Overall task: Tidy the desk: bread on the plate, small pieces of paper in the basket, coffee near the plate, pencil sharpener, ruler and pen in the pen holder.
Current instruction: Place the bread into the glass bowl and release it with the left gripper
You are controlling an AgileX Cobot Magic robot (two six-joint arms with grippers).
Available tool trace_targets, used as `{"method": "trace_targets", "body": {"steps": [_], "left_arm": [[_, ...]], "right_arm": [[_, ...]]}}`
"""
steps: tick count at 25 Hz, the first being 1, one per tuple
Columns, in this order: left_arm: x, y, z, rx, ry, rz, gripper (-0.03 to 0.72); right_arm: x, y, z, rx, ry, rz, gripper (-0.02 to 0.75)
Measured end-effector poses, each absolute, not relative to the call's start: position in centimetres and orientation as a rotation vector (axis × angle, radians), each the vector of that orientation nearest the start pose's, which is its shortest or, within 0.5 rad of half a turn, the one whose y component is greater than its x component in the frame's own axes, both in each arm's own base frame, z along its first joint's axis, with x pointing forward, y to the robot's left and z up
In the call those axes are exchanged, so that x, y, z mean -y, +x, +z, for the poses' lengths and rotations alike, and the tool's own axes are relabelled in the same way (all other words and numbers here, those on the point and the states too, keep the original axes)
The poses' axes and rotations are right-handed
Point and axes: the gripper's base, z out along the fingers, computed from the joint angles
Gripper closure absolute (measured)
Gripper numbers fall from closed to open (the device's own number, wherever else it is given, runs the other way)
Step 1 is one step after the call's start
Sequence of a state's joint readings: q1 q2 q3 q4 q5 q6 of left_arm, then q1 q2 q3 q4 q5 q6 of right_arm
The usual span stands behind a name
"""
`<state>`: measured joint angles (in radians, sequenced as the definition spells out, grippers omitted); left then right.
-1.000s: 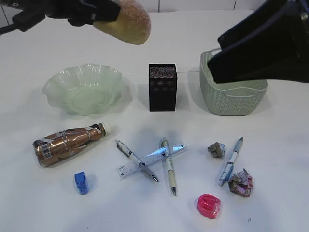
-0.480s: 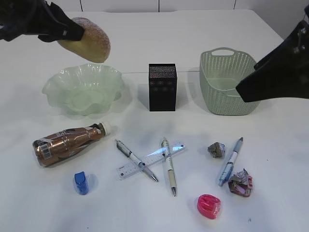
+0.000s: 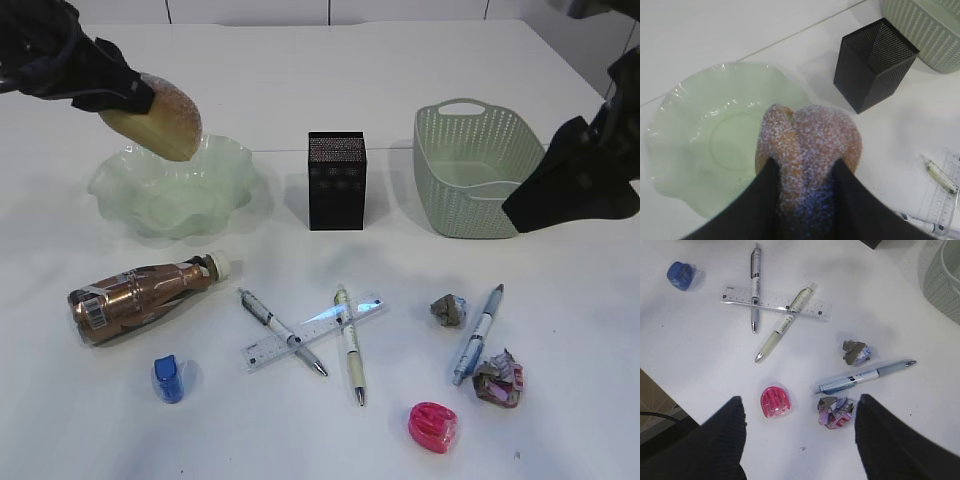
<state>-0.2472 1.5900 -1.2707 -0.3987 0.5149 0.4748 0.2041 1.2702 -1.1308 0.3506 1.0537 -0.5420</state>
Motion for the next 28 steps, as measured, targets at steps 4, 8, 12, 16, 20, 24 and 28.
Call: {"method": "trace_targets", "body": {"steps": [4,8,12,16,20,24,28], "left_arm": [[10.6,35.3,29.8,-2.261,0.47,-0.293,0.491],[10.4,35.8,29.0,-2.268,0.473,-0.248,0.487],[10.1,36.3,27.9,-2.296,0.511,-0.171,0.486],[9.8,36.8,26.7,-2.34,0.499,-0.117,0.484],[9.9,37.6,26.2,-2.313,0.427,-0.122,0.482],[10.0,38.4,25.6,-2.279,0.382,-0.131,0.48],[10.2,39.2,24.2,-2.277,0.35,-0.138,0.477]], "right_arm": [[-7.4,23.9,33.3,-2.494,-0.795,0.303,0.203],[-7.2,24.2,33.3,-2.494,-0.774,0.273,0.204],[-7.0,24.4,33.2,-2.497,-0.754,0.236,0.203],[-6.7,24.8,32.9,-2.521,-0.713,0.185,0.203],[-6.7,25.5,32.1,-2.55,-0.707,0.175,0.203],[-6.9,26.4,31.2,-2.569,-0.704,0.173,0.204],[-7.0,27.3,30.3,-2.578,-0.698,0.171,0.204]]}}
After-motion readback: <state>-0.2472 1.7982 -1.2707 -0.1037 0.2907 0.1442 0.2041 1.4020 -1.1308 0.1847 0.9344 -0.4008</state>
